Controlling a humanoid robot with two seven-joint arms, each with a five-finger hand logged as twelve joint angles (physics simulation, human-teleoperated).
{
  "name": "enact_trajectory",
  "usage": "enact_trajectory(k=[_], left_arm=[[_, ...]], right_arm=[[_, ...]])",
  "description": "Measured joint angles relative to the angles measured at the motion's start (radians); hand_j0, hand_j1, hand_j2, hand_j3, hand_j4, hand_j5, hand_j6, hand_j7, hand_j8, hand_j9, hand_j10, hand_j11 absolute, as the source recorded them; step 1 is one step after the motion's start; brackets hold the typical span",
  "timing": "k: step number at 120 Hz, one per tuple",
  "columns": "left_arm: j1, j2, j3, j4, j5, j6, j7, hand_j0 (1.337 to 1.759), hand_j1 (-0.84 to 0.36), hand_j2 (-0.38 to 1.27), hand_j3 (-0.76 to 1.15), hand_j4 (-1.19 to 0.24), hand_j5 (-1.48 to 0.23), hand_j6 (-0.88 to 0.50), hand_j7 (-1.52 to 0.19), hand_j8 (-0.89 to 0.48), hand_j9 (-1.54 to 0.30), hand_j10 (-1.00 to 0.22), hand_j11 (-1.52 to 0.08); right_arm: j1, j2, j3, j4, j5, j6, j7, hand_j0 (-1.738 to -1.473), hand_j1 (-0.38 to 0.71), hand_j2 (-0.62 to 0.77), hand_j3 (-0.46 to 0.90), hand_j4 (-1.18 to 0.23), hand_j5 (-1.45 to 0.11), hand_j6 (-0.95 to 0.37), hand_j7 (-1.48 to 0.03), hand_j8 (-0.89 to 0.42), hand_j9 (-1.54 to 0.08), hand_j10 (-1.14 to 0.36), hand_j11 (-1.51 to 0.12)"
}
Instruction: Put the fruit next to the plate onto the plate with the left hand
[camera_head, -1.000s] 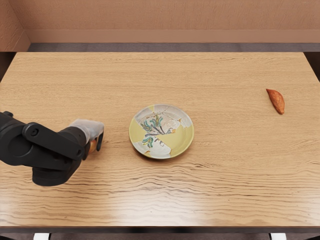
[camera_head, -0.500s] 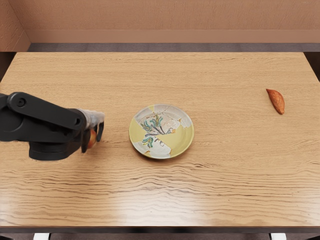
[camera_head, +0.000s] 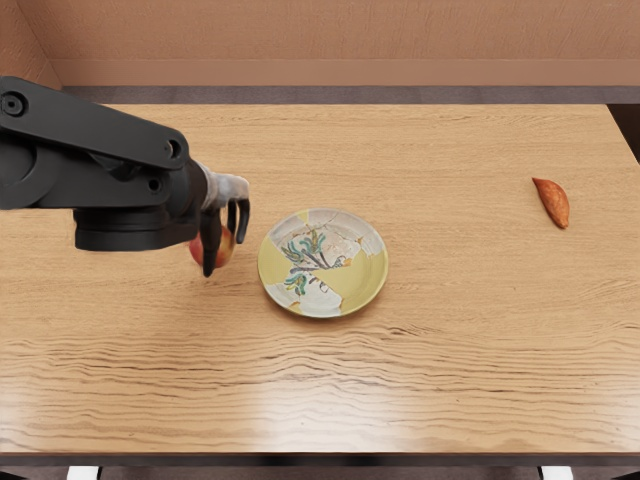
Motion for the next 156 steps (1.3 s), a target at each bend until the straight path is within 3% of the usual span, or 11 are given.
enact_trajectory(k=[7,20,38,56,69,82,96,112,126,139,156], left_arm=[[0.000,-0.024,-0.014,0.007,-0.009,-0.005,0.001,1.652,-0.28,0.44,0.00,-0.81,-1.27,-0.37,-1.19,-0.33,-1.19,-0.60,-1.16],[0.012,-0.068,-0.039,0.032,-0.016,-0.008,0.001,1.652,-0.29,0.52,0.00,-0.82,-1.25,-0.41,-1.18,-0.36,-1.18,-0.64,-1.15],[0.024,-0.140,-0.068,0.074,-0.020,-0.003,-0.001,1.652,-0.27,0.46,0.00,-0.82,-1.25,-0.39,-1.17,-0.35,-1.17,-0.67,-1.15],[0.046,-0.189,-0.089,0.117,-0.021,0.003,-0.002,1.655,-0.41,0.69,0.00,-0.83,-1.23,-0.43,-1.17,-0.39,-1.16,-0.75,-1.15],[0.048,-0.193,-0.108,0.139,-0.017,0.034,-0.003,1.656,-0.23,0.43,0.00,-0.60,-0.87,-0.36,-0.83,-0.34,-0.83,-0.56,-0.82],[0.050,-0.187,-0.116,0.147,-0.016,0.045,-0.003,1.657,-0.12,0.27,0.00,-0.46,-0.65,-0.32,-0.63,-0.31,-0.62,-0.43,-0.62],[0.078,-0.061,-0.145,0.148,-0.039,0.015,-0.003,1.657,-0.05,0.18,0.00,-0.37,-0.51,-0.29,-0.50,-0.28,-0.49,-0.35,-0.49],[0.140,0.227,-0.236,0.152,-0.222,-0.262,-0.004,1.658,0.00,0.12,0.00,-0.31,-0.42,-0.27,-0.41,-0.27,-0.41,-0.30,-0.41],[0.289,0.468,-0.332,0.168,-0.361,-0.470,-0.004,1.658,0.02,0.09,0.00,-0.28,-0.38,-0.26,-0.38,-0.26,-0.37,-0.28,-0.37],[0.548,0.537,-0.522,0.215,-0.417,-0.636,-0.003,1.658,0.03,0.07,0.00,-0.27,-0.36,-0.26,-0.35,-0.26,-0.35,-0.27,-0.35],[0.648,0.604,-0.721,0.253,-0.465,-0.725,-0.003,1.658,0.04,0.06,0.00,-0.26,-0.34,-0.25,-0.34,-0.25,-0.34,-0.26,-0.34]], right_arm=[[0.000,0.000,0.000,0.000,0.000,0.000,0.000,-1.658,-0.31,-0.01,0.00,-0.04,-0.05,-0.04,-0.05,-0.04,-0.05,-0.04,-0.05],[0.000,0.000,0.000,0.000,0.000,0.000,0.000,-1.658,-0.31,-0.01,0.00,-0.04,-0.05,-0.04,-0.05,-0.04,-0.05,-0.04,-0.05],[0.000,0.000,0.000,0.000,0.000,0.000,0.000,-1.658,-0.31,-0.01,0.00,-0.04,-0.05,-0.04,-0.05,-0.04,-0.05,-0.04,-0.05],[0.000,0.000,0.000,0.000,0.000,0.000,0.000,-1.658,-0.31,-0.01,0.00,-0.04,-0.05,-0.04,-0.05,-0.04,-0.05,-0.04,-0.05],[0.000,0.000,0.000,0.000,0.000,0.000,0.000,-1.658,-0.31,-0.01,0.00,-0.04,-0.05,-0.04,-0.05,-0.04,-0.05,-0.04,-0.05],[0.000,0.000,0.000,0.000,0.000,0.000,0.000,-1.658,-0.31,-0.01,0.00,-0.04,-0.05,-0.04,-0.05,-0.04,-0.05,-0.04,-0.05],[0.000,0.000,0.000,0.000,0.000,0.000,0.000,-1.658,-0.31,-0.01,0.00,-0.04,-0.05,-0.04,-0.05,-0.04,-0.05,-0.04,-0.05],[0.000,0.000,0.000,0.000,0.000,0.000,0.000,-1.658,-0.31,-0.01,0.00,-0.04,-0.05,-0.04,-0.05,-0.04,-0.05,-0.04,-0.05],[0.000,0.000,0.000,0.000,0.000,0.000,0.000,-1.658,-0.31,-0.01,0.00,-0.04,-0.05,-0.04,-0.05,-0.04,-0.05,-0.04,-0.05],[0.000,0.000,0.000,0.000,0.000,0.000,0.000,-1.658,-0.31,-0.01,0.00,-0.04,-0.05,-0.04,-0.05,-0.04,-0.05,-0.04,-0.05],[0.000,0.000,0.000,0.000,0.000,0.000,0.000,-1.658,-0.31,-0.01,0.00,-0.04,-0.05,-0.04,-0.05,-0.04,-0.05,-0.04,-0.05]])
